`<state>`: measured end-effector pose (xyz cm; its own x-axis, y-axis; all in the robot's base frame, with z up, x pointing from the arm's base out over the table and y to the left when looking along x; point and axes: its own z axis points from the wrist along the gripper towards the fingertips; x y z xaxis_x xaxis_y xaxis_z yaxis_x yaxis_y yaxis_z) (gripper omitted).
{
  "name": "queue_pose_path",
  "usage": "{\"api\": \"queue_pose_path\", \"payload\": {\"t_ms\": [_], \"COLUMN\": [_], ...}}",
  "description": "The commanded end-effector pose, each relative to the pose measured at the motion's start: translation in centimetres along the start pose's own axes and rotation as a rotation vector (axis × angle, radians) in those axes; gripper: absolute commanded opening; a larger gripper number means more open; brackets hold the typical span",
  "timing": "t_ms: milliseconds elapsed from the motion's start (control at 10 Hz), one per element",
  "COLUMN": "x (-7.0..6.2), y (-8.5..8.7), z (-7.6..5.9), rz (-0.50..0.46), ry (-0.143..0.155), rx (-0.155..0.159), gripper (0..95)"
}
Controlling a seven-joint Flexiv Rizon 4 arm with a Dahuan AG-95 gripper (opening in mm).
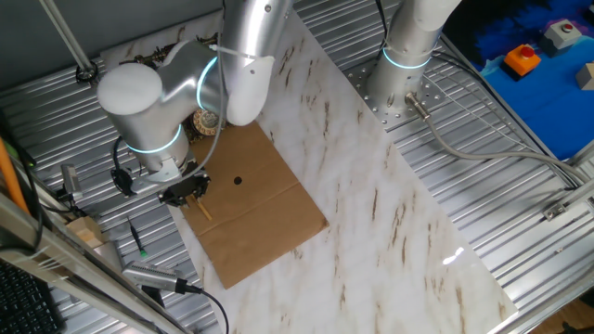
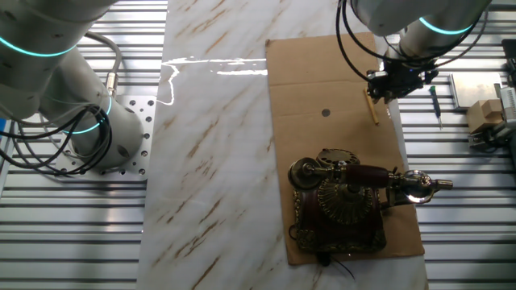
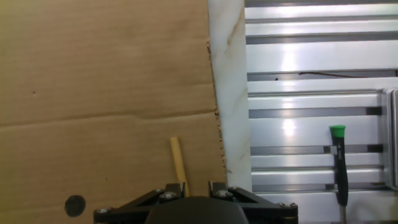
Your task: Dial a number on an old rotary phone
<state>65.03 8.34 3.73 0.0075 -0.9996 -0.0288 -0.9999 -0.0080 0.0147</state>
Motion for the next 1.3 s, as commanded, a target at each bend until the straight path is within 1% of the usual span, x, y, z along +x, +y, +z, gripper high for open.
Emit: {"api": "queue_pose_path", "payload": {"t_ms": [100, 200, 500, 900, 1100, 1200, 1300], "x": [0.04, -0.02, -0.04, -0.04, -0.03, 0.01, 0.01], "y": [-0.11, -0.21, -0.24, -0.24, -0.23, -0.24, -0.24], "z": [0.46, 0.95, 1.13, 1.14, 1.15, 1.13, 1.13], "rz": [0.002, 0.006, 0.024, 0.006, -0.020, -0.005, 0.022], "ry": [-0.001, -0.006, -0.014, -0.009, 0.009, 0.001, -0.024], "rx": [0.003, 0.004, -0.002, -0.013, -0.014, -0.025, -0.024], "gripper": [19.0, 19.0, 19.0, 19.0, 19.0, 19.0, 19.0]}}
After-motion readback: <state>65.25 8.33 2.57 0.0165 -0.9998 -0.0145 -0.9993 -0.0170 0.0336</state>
